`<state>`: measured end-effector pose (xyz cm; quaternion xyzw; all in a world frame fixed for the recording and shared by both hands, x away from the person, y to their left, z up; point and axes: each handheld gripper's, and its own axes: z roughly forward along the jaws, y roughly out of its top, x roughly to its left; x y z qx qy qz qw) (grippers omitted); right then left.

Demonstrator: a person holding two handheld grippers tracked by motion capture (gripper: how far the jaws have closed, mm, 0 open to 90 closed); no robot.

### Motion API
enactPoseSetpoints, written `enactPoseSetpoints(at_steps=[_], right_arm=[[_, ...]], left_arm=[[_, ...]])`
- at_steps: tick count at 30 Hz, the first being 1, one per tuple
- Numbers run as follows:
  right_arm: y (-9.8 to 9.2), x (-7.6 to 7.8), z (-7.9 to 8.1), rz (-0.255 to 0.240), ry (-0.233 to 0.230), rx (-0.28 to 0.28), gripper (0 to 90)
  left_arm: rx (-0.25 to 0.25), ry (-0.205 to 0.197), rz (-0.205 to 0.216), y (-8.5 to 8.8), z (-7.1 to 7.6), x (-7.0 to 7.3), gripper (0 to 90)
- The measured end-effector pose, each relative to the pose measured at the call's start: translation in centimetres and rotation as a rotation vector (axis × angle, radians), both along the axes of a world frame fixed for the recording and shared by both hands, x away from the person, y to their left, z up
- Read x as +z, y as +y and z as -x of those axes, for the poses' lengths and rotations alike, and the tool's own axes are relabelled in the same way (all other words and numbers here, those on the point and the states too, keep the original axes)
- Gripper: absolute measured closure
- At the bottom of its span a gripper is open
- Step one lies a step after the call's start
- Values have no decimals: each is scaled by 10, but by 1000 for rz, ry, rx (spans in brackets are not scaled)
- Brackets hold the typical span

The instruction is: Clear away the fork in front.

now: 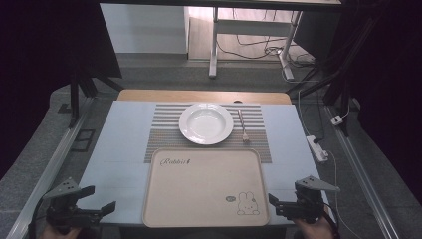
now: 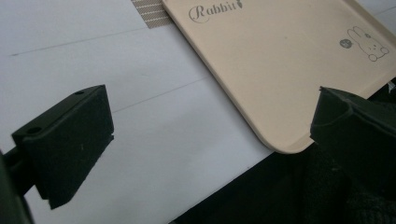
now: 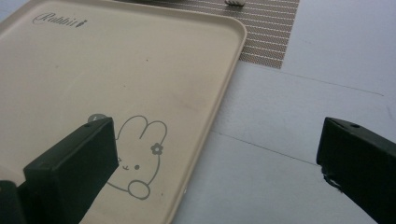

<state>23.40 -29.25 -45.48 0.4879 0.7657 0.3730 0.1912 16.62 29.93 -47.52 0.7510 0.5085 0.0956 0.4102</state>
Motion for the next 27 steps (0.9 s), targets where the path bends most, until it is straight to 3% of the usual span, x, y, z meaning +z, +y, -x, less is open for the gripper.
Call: enactPoseSetpoints(at_steps=[8, 14, 27], right_arm=[[0, -1, -3, -3, 25, 1, 0], [2, -1, -2, 11, 23, 9, 0], [5, -2, -3, 37, 47, 19, 0]], left_arm=[[-13, 16, 17, 1, -1, -1, 7], [-29, 20, -6, -2, -3, -1, 17], [-41, 24, -13, -2, -4, -1, 14]])
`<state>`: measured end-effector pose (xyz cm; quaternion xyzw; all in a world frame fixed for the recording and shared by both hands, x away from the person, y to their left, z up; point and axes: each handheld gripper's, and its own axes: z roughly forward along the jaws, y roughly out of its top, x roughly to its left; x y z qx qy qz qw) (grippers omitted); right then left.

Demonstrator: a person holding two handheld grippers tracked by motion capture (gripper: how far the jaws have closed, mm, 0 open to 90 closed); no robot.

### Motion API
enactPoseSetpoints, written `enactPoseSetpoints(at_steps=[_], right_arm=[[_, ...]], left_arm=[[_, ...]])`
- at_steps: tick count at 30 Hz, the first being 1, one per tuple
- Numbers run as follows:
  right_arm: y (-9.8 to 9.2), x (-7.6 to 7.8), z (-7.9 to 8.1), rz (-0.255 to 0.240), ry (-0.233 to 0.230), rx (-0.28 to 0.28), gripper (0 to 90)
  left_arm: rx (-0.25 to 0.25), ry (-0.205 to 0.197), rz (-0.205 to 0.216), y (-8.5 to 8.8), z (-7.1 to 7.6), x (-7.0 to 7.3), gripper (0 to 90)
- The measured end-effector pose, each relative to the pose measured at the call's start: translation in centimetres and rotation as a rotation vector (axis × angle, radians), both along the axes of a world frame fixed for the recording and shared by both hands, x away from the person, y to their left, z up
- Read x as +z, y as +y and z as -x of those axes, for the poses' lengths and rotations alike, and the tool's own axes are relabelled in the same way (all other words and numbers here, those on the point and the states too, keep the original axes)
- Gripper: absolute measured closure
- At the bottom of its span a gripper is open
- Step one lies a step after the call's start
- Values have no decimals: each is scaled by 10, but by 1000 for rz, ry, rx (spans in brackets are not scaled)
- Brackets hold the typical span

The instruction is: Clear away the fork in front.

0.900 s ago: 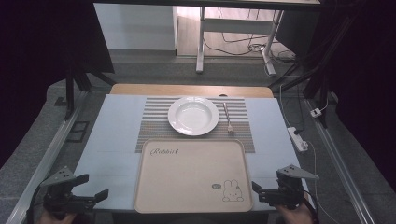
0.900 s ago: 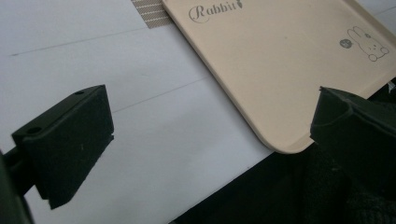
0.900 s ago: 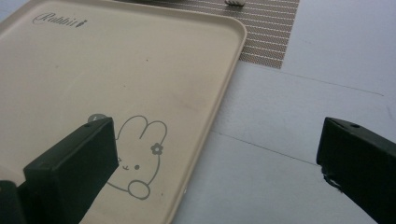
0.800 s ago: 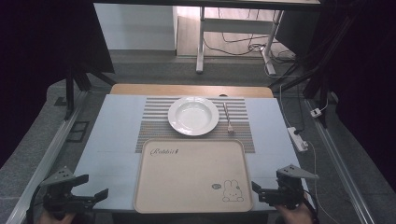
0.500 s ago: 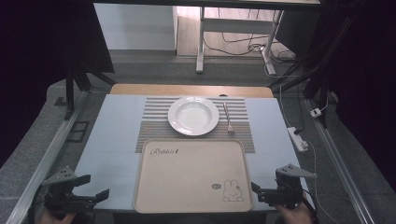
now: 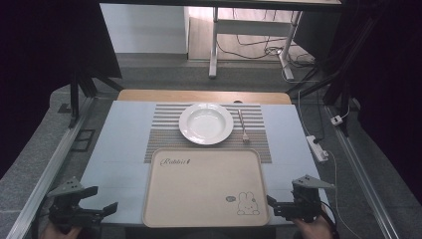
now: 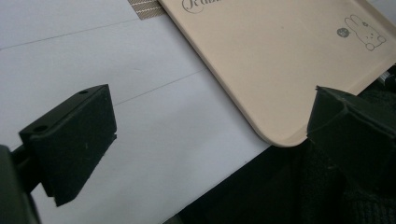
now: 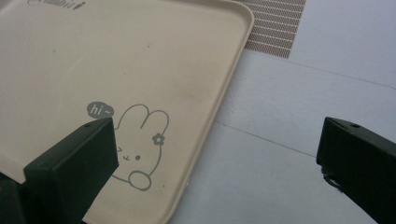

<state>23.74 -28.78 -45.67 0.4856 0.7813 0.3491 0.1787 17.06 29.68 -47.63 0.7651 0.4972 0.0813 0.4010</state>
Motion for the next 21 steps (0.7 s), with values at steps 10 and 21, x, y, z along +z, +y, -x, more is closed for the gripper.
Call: enactPoseSetpoints(at_steps=[10, 21], right_arm=[[4, 0, -3, 37, -1, 35, 0], [10, -2, -10, 88, -21, 84, 0]], left_arm=[[2, 5, 0, 0, -1, 0, 14], [-2, 13, 0, -1, -2, 0, 16]])
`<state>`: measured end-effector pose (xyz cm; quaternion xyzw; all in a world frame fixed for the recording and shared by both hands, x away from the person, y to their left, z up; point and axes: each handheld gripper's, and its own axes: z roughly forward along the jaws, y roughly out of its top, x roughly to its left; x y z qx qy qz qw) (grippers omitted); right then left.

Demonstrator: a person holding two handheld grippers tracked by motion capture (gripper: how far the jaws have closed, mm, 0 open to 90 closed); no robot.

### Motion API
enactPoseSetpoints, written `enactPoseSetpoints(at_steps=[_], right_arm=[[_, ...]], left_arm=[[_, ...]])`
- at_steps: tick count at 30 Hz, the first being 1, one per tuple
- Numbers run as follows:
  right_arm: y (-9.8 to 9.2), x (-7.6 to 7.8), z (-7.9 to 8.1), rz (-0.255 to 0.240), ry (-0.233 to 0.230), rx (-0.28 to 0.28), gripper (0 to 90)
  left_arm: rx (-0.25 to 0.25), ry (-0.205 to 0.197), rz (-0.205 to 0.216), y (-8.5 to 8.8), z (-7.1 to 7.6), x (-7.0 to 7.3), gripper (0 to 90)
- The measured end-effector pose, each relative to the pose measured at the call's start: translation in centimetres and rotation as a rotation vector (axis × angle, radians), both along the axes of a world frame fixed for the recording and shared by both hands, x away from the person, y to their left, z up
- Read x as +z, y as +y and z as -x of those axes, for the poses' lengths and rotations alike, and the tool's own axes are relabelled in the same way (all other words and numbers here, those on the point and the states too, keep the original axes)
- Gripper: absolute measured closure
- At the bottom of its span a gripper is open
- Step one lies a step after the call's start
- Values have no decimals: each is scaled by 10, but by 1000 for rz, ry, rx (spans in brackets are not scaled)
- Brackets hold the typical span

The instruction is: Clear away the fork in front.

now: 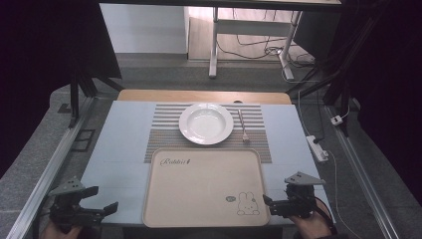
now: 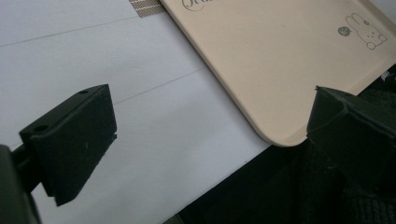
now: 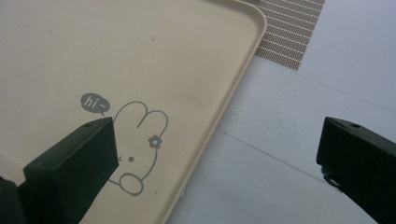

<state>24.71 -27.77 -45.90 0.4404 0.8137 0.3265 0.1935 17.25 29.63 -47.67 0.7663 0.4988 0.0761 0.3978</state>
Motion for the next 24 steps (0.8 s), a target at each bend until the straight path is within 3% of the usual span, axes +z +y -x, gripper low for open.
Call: enactPoseSetpoints(at_steps=[8, 18, 24], right_arm=[[12, -3, -5, 121, -27, 125, 0], [27, -4, -10, 182, -50, 180, 0], [32, -7, -15, 221, -59, 179, 0]], left_arm=[[2, 1, -2, 0, 0, 0, 17], [4, 3, -4, 0, 0, 0, 17], [4, 4, -9, -1, 0, 0, 18]])
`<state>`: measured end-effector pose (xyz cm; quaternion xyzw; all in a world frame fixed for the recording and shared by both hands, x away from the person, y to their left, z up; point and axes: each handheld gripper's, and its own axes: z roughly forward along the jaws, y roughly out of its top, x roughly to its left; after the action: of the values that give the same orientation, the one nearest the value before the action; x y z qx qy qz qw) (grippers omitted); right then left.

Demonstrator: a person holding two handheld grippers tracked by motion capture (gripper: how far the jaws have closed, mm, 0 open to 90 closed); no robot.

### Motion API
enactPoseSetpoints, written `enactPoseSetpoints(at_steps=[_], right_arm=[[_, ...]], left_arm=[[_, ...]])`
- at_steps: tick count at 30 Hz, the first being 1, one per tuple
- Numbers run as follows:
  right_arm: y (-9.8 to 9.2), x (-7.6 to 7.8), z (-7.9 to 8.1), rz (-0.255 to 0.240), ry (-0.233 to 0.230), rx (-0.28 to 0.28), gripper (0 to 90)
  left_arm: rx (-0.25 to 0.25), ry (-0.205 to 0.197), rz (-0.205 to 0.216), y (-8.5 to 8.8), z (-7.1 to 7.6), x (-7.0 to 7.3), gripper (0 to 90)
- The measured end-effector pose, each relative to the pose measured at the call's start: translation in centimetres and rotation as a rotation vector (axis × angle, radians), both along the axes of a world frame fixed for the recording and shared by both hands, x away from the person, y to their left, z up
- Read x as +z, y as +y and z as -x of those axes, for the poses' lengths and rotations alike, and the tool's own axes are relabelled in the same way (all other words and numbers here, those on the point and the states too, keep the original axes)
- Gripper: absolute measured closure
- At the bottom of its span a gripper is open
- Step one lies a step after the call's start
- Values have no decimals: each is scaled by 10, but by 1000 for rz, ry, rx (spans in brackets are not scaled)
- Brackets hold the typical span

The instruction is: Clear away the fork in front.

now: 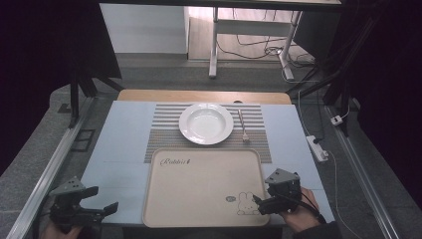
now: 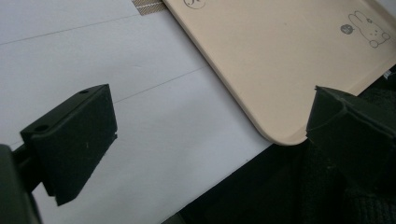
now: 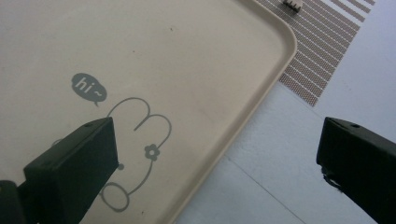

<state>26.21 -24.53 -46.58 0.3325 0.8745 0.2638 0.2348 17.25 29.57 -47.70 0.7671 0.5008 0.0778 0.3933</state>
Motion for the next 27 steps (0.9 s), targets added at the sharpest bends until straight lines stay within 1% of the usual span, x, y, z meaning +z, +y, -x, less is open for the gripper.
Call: enactPoseSetpoints(at_steps=[4, 5, 7, 9, 12, 13, 14, 15, 16, 17, 18, 19, 21, 23, 24, 25, 26, 27], right_arm=[[3, -1, -2, 13, -9, 5, 0], [4, -1, -3, 38, -15, 19, 0], [6, -2, -4, 44, -19, 21, 0], [10, -3, -6, 84, -33, 34, 0], [16, -3, -8, 119, -46, 56, 0], [16, -3, -8, 119, -46, 56, 0], [19, -3, -10, 143, -49, 74, 0], [19, -3, -10, 143, -49, 74, 0], [23, -4, -12, 166, -63, 82, 0], [24, -4, -13, 177, -68, 87, 0], [24, -4, -13, 177, -68, 87, 0], [27, -5, -15, 198, -82, 94, 0], [29, -5, -16, 208, -88, 97, 0], [32, -6, -21, 246, -112, 110, 0], [32, -6, -21, 246, -112, 110, 0], [34, -7, -24, 264, -117, 115, 0], [34, -7, -24, 264, -117, 115, 0], [35, -7, -26, 275, -122, 120, 0]], left_arm=[[0, 1, -2, 0, 0, 0, 18], [0, 2, -2, 0, 0, 0, 18], [1, 1, -3, 0, 0, 0, 18], [1, 2, -3, 0, 0, 0, 18], [1, 2, -3, 0, 0, 0, 18], [1, 3, -4, 0, 0, 0, 18], [1, 3, -4, 0, 0, 0, 18], [1, 3, -4, 0, 0, 0, 18], [1, 4, -4, 0, 0, 0, 18], [1, 4, -4, 0, 0, 0, 18], [1, 4, -4, 0, 0, 0, 18], [2, 4, -4, 0, 0, 0, 18], [2, 5, -4, 0, 0, 0, 18], [2, 5, -4, 0, 0, 0, 18], [2, 6, -4, 0, -1, 0, 18], [2, 6, -5, 0, -1, 0, 18], [2, 7, -4, 0, -1, 0, 18], [2, 7, -4, 0, -1, 0, 18]])
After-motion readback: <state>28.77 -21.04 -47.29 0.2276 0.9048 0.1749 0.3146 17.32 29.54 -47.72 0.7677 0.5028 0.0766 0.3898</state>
